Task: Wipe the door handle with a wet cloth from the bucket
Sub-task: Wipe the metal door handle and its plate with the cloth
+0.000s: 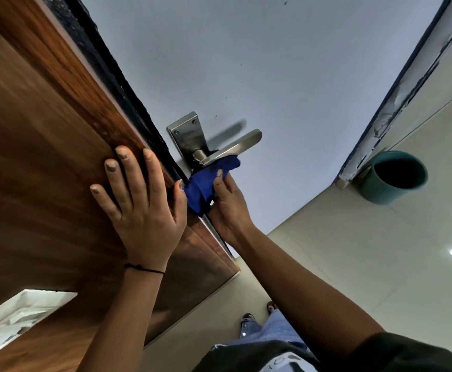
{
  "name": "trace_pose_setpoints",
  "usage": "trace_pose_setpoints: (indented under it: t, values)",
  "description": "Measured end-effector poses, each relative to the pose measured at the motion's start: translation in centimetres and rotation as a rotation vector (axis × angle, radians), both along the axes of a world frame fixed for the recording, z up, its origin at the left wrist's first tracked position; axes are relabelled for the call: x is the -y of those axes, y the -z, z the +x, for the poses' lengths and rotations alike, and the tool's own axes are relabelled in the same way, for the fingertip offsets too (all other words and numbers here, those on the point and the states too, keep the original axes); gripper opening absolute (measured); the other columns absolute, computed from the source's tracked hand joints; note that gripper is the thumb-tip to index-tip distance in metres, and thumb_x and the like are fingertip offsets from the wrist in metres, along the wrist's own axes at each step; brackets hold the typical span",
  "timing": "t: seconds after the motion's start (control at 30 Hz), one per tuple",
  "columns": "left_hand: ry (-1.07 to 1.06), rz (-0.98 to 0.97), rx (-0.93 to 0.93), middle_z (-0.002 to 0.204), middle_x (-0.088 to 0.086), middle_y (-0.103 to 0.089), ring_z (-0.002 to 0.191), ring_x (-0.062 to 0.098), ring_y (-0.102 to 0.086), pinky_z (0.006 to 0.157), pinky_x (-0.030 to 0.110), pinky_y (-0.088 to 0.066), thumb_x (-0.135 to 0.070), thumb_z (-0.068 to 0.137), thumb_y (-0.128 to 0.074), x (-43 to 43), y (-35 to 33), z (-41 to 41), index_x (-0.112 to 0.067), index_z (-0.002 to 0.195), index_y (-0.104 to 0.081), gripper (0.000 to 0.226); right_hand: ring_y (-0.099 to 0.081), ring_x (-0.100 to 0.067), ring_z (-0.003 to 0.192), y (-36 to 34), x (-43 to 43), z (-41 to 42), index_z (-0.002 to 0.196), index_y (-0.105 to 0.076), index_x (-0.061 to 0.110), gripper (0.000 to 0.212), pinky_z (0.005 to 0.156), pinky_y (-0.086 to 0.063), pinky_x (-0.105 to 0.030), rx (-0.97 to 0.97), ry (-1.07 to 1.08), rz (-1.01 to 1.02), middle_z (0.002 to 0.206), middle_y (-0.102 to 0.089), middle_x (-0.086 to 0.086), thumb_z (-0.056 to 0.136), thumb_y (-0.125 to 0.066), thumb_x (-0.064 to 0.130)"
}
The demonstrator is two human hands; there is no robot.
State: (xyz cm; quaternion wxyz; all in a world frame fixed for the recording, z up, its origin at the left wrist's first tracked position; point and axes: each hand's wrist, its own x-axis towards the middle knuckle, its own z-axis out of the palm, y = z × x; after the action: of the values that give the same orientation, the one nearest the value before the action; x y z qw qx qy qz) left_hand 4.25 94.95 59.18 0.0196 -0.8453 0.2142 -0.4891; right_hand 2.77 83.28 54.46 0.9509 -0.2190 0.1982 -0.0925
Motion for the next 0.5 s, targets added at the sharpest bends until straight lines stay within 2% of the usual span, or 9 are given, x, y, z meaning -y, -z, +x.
trace_pose_setpoints:
  t: [0.07,0.13,0.23,0.27,0.33,0.37,0.5]
  values:
    - [0.004,0.008,-0.001,0.144,0.024,-0.019,0.147,0.028,0.012,0.117,0.04,0.014,-0.035,0.094,-0.05,0.0,0.1,0.0,-0.014,0.151,0.003,0.081,-0.065,-0.018,0.1,0.6,-0.6,-0.4,0.11,-0.063,0.023,0.019,0.082,-0.056,-0.027,-0.043,0.001,-0.202,0.11,-0.067,-0.001,0.098,-0.048,0.022]
    - [0.009,0.019,0.001,0.144,0.025,-0.02,0.139,0.037,-0.005,0.117,0.04,0.014,-0.035,0.094,-0.051,-0.1,0.1,-0.1,-0.012,0.151,0.001,0.081,-0.066,-0.018,0.097,1.2,-0.9,-0.3,0.116,-0.063,0.019,0.023,0.079,-0.058,-0.026,-0.113,0.022,-0.465,0.108,-0.068,-0.003,0.097,-0.05,0.02]
    - [0.007,0.028,0.006,0.144,0.025,-0.021,0.133,0.041,-0.014,0.117,0.04,0.013,-0.035,0.094,-0.051,-0.1,0.1,-0.1,-0.011,0.15,-0.001,0.079,-0.064,-0.024,0.095,1.8,-1.4,0.5,0.116,-0.063,0.014,0.023,0.083,-0.057,-0.036,-0.26,0.115,-0.749,0.109,-0.067,-0.007,0.094,-0.056,0.018]
    - [0.002,0.031,0.008,0.144,0.024,-0.021,0.133,0.041,-0.016,0.118,0.04,0.013,-0.036,0.094,-0.051,-0.1,0.1,-0.1,-0.011,0.15,-0.001,0.079,-0.061,-0.021,0.091,2.0,-1.7,0.8,0.114,-0.064,0.013,0.023,0.083,-0.055,-0.031,-0.303,0.163,-0.792,0.107,-0.065,-0.006,0.093,-0.059,0.018]
    - [-0.004,0.037,0.007,0.144,0.024,-0.021,0.133,0.04,-0.017,0.118,0.04,0.012,-0.037,0.094,-0.05,-0.1,0.1,0.0,-0.011,0.15,0.0,0.08,-0.054,-0.007,0.08,2.0,-2.1,1.5,0.114,-0.066,0.012,0.025,0.074,-0.045,-0.007,-0.358,0.247,-0.823,0.099,-0.058,-0.001,0.091,-0.062,0.018]
    - [-0.006,0.044,0.004,0.144,0.023,-0.021,0.133,0.04,-0.017,0.117,0.041,0.012,-0.037,0.094,-0.05,-0.1,0.1,0.0,-0.012,0.15,0.001,0.08,-0.052,-0.004,0.076,2.1,-2.3,1.7,0.116,-0.066,0.014,0.026,0.071,-0.042,-0.001,-0.375,0.273,-0.827,0.095,-0.054,0.001,0.09,-0.063,0.018]
    - [-0.02,0.068,0.012,0.145,0.023,-0.023,0.133,0.04,-0.021,0.118,0.042,0.011,-0.039,0.095,-0.048,-0.2,0.2,0.1,-0.011,0.15,-0.001,0.078,-0.051,-0.003,0.074,3.2,-2.2,2.2,0.123,-0.064,0.021,0.033,0.071,-0.041,-0.004,-0.451,0.275,-0.831,0.094,-0.052,0.001,0.09,-0.063,0.021]
